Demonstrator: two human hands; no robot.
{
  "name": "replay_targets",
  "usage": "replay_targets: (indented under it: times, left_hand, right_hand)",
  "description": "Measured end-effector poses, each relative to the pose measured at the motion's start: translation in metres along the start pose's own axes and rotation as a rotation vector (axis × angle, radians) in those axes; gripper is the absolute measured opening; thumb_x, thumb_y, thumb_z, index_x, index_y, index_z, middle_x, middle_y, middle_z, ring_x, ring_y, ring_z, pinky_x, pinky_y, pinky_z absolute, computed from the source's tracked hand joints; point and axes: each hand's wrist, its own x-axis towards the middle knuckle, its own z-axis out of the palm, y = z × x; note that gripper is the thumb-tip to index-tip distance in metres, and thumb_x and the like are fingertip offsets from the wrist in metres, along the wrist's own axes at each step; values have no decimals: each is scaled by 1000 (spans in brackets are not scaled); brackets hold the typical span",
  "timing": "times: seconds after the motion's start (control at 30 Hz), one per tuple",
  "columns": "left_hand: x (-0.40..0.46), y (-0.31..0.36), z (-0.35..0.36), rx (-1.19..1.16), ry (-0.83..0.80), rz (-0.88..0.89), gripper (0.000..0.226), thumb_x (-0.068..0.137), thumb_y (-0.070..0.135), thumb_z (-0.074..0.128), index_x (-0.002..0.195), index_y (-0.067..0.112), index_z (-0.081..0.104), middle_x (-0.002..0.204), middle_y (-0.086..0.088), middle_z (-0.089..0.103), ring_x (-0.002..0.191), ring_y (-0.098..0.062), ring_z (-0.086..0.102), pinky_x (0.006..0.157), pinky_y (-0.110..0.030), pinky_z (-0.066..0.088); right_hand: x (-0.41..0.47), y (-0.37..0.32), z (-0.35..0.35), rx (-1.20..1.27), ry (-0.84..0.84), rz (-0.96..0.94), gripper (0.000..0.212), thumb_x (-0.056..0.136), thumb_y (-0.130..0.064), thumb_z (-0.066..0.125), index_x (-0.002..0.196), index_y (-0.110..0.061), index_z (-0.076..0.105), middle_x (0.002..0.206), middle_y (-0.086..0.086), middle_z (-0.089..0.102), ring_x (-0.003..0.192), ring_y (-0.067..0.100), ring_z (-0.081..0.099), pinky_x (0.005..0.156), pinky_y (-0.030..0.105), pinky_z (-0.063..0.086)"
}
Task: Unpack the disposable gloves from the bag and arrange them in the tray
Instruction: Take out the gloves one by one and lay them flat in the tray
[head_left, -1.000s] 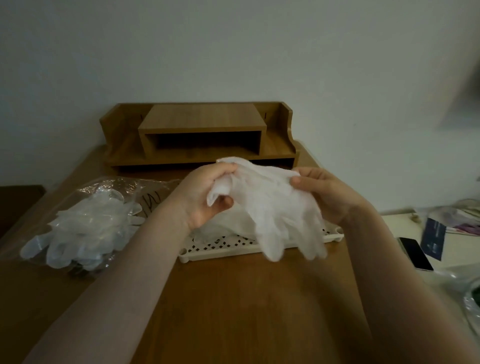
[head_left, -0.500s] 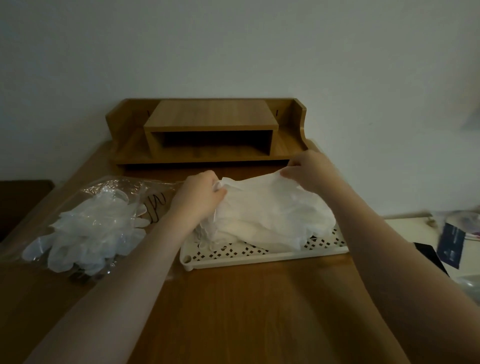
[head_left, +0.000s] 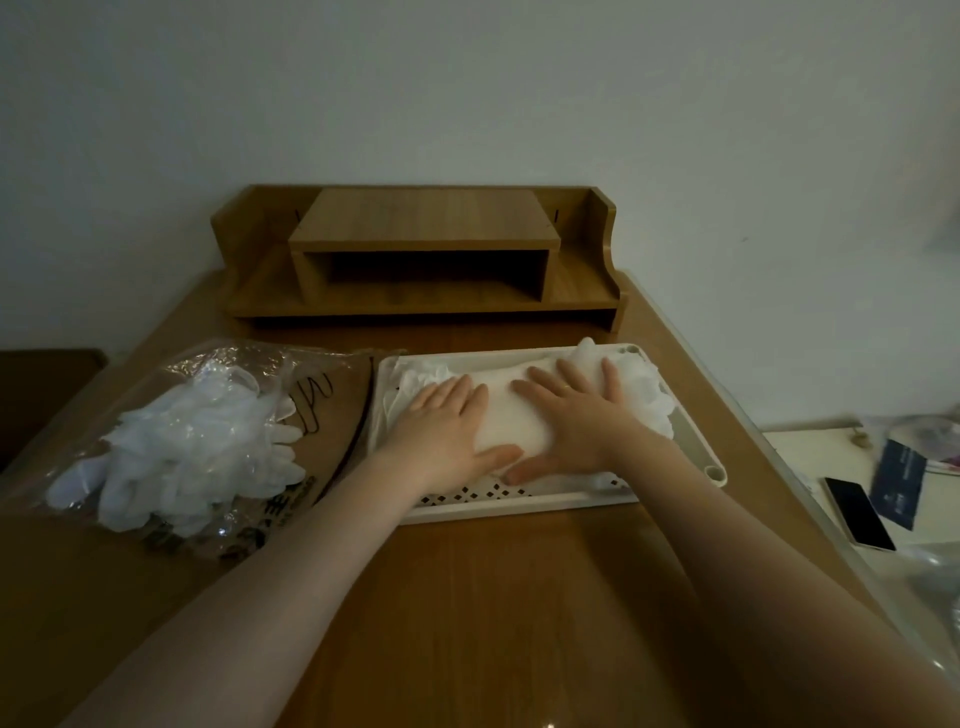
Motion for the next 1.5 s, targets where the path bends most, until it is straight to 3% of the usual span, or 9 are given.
replay_targets:
  times: [0.27, 0.4, 0.47, 0.6, 0.73, 0.87, 1.1, 1.3, 1.5]
  left_hand:
    - [-4, -13, 5, -112, 5, -98, 107, 72, 82, 43, 149, 31, -10, 157, -8, -18, 145, -26, -13, 118, -44, 0]
    - [-25, -12, -22, -386, 84, 27, 80, 88, 58, 50, 151, 26, 13, 159, 3, 11, 144, -16, 13, 114, -34, 18]
    - [-44, -14, -42, -696, 259, 154, 53, 94, 42, 48, 143, 30, 33, 148, 11, 36, 135, -6, 33, 107, -26, 31]
    - [-74, -34, -66, -893, 754, 240, 22, 97, 15, 46, 115, 20, 58, 103, 13, 62, 93, 2, 61, 79, -13, 50]
    - [-84, -71, -63, -961, 930, 122, 18, 97, 9, 46, 103, 19, 60, 86, 12, 62, 73, -2, 62, 70, -15, 51]
    - [-93, -101, -66, -1037, 991, 19, 18, 97, 10, 45, 105, 18, 60, 82, 6, 63, 69, -5, 61, 69, -14, 51]
    - [-81, -122, -52, -1111, 811, -120, 20, 96, 13, 46, 97, 24, 63, 86, 10, 65, 73, 1, 60, 71, -16, 48]
    - [-68, -126, -35, -706, 519, -43, 19, 95, 17, 50, 101, 24, 68, 127, 7, 48, 121, -11, 40, 100, -30, 36]
    - [-66, -138, -26, -501, 371, -166, 18, 87, 33, 60, 104, 26, 59, 150, 4, 27, 141, -21, 15, 113, -45, 18]
  right_hand:
    - [-15, 23, -1, 155, -45, 207, 126, 56, -87, 55, 150, -32, -10, 158, 7, -19, 144, 33, -16, 115, 51, -6]
    - [-19, 3, -20, 119, 39, 132, 116, 62, -84, 53, 151, -28, 6, 159, 4, -15, 145, 28, -17, 112, 53, -13]
    - [-20, -21, -31, 137, 280, -64, 94, 69, -81, 47, 145, -29, 30, 160, 2, 1, 146, 23, -9, 114, 49, -10]
    - [-15, -82, -45, 401, 544, -422, 32, 91, -37, 51, 104, -13, 67, 121, 6, 62, 114, 20, 56, 98, 36, 47]
    - [18, -147, -40, 340, 399, -530, 15, 91, -5, 53, 90, -3, 68, 91, 10, 67, 81, 22, 62, 75, 35, 53]
    - [53, -193, -36, 255, 43, -260, 27, 95, -4, 44, 70, -15, 46, 77, 3, 50, 74, 20, 51, 65, 28, 44]
    - [78, -222, -21, 343, 9, -139, 21, 97, -10, 43, 105, -2, 60, 105, 12, 63, 98, 27, 60, 79, 33, 48]
    - [80, -208, -31, 418, 102, -106, 25, 94, -11, 50, 117, -1, 55, 115, 10, 60, 107, 23, 56, 90, 31, 45]
    - [53, -168, -47, 908, 226, -65, 17, 91, -20, 58, 81, -9, 65, 86, 12, 65, 76, 19, 57, 73, 32, 47]
